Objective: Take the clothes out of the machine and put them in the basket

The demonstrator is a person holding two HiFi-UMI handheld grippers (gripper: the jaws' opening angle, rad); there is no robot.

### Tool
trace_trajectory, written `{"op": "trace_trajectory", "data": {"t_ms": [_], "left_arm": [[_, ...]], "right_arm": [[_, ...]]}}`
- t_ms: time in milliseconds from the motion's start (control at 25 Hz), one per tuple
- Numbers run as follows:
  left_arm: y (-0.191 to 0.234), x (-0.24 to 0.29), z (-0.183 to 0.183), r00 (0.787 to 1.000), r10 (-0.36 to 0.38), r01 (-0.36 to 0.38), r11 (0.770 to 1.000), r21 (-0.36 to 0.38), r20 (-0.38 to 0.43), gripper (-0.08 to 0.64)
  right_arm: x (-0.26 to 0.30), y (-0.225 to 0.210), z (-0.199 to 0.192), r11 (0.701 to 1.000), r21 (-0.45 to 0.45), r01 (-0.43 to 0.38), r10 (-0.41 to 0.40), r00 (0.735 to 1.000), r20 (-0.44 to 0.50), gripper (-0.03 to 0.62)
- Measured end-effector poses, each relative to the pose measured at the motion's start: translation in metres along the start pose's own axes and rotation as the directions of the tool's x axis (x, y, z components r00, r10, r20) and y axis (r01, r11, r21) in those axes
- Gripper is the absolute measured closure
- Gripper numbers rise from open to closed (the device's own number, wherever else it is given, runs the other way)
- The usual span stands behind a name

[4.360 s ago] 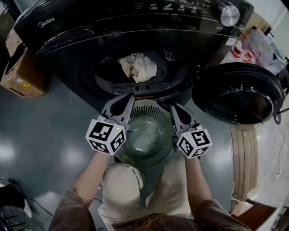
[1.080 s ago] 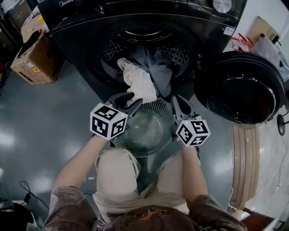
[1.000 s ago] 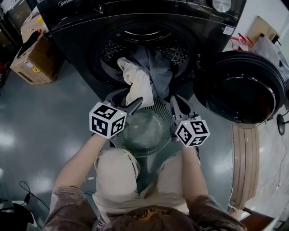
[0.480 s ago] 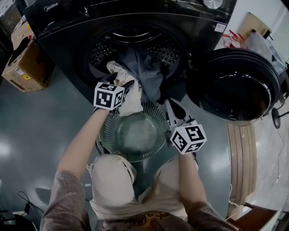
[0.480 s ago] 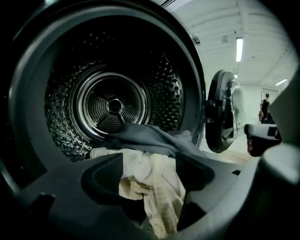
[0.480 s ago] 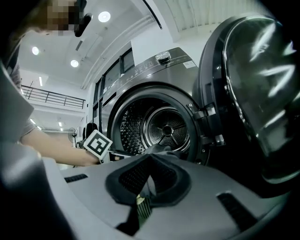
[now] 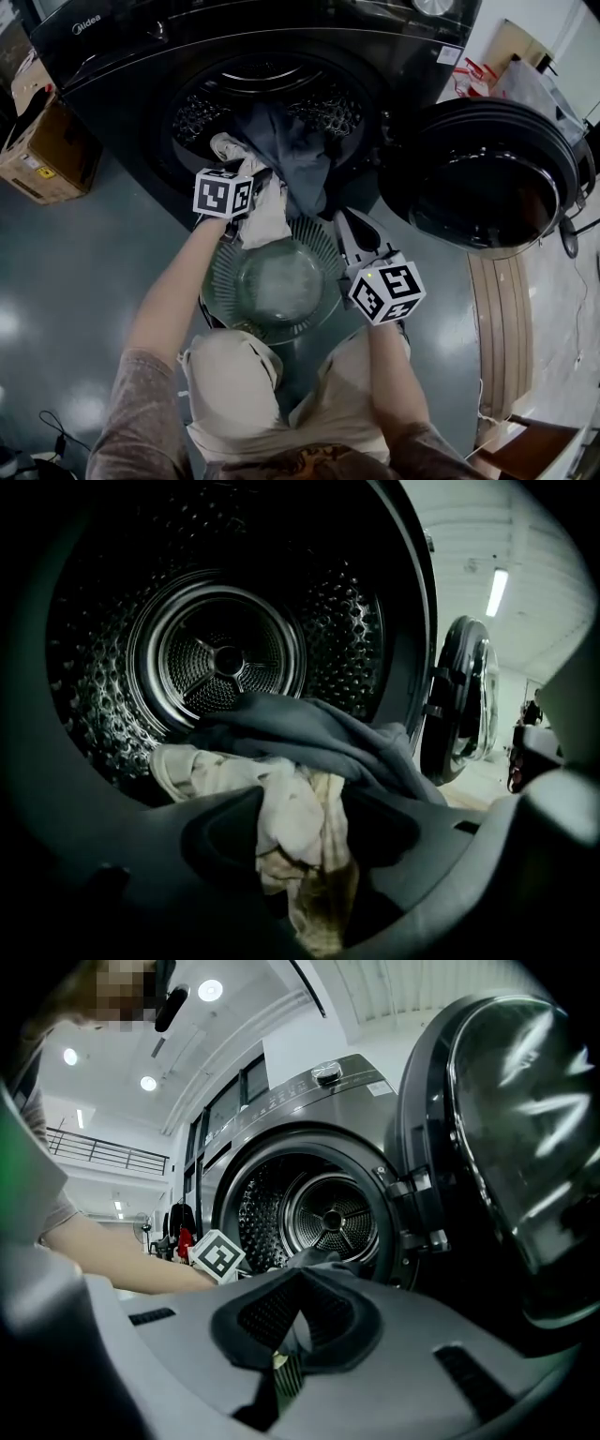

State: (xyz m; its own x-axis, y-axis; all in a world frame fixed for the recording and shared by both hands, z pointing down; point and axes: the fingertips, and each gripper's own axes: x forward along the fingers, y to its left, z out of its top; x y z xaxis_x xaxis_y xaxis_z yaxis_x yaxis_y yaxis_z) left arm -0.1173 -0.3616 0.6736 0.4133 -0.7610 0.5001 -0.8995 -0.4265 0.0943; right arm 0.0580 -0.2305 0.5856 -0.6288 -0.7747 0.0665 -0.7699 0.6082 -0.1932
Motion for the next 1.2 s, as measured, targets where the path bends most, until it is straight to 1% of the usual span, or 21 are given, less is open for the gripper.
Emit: {"op": "trace_trajectory", "data": {"t_ms": [80, 160, 240, 360, 560, 720, 920, 1000, 1200], "left_arm": [[-0.003, -0.001, -0.002, 1.0, -0.007, 0.007, 1.0, -0.021, 0.011, 0.365], [-0.008, -0.006, -0.001, 1.0, -0.008, 0.009, 1.0, -0.012, 0.02, 0.434], [-0.019, -0.013, 0.003, 0.999, -0.033, 0.034, 0.999, -0.009, 0.03, 0.466], [-0.041, -0.033, 0.006, 0.995, -0.09, 0.091, 0.996, -0.015, 0.043, 0.483], [-0.074, -0.072, 0.002, 0.986, -0.16, 0.16, 0.987, -0.006, 0.037, 0.514], [-0.101, -0.102, -0.001, 0.974, -0.221, 0.222, 0.975, -0.006, 0.04, 0.514], [-0.138, -0.138, -0.008, 0.952, -0.303, 0.304, 0.953, -0.003, 0.03, 0.515], [-0.147, -0.149, -0.014, 0.948, -0.318, 0.318, 0.948, 0.003, 0.02, 0.515], [-0.144, -0.157, -0.017, 0.953, -0.301, 0.301, 0.954, 0.001, 0.023, 0.512]], "right_arm": [[0.001, 0.002, -0.001, 1.0, -0.001, -0.003, 0.003, 1.0, 0.0, 0.595], [0.002, 0.003, -0.001, 1.0, -0.004, -0.009, 0.009, 1.0, 0.001, 0.595], [0.002, 0.003, -0.002, 1.0, -0.005, -0.013, 0.013, 1.0, 0.0, 0.595], [0.002, 0.001, -0.003, 1.0, 0.002, -0.011, 0.011, 1.0, 0.0, 0.595], [0.003, 0.0, -0.002, 1.0, 0.013, -0.015, 0.015, 1.0, 0.014, 0.595], [0.004, 0.0, -0.004, 0.999, 0.018, -0.026, 0.026, 1.0, 0.017, 0.595], [0.004, 0.003, -0.002, 0.999, 0.018, -0.039, 0.039, 0.999, 0.023, 0.595], [0.004, 0.004, -0.001, 0.999, 0.016, -0.038, 0.038, 0.999, 0.03, 0.595], [-0.001, 0.001, 0.002, 1.0, 0.016, -0.026, 0.025, 0.999, 0.037, 0.595]]}}
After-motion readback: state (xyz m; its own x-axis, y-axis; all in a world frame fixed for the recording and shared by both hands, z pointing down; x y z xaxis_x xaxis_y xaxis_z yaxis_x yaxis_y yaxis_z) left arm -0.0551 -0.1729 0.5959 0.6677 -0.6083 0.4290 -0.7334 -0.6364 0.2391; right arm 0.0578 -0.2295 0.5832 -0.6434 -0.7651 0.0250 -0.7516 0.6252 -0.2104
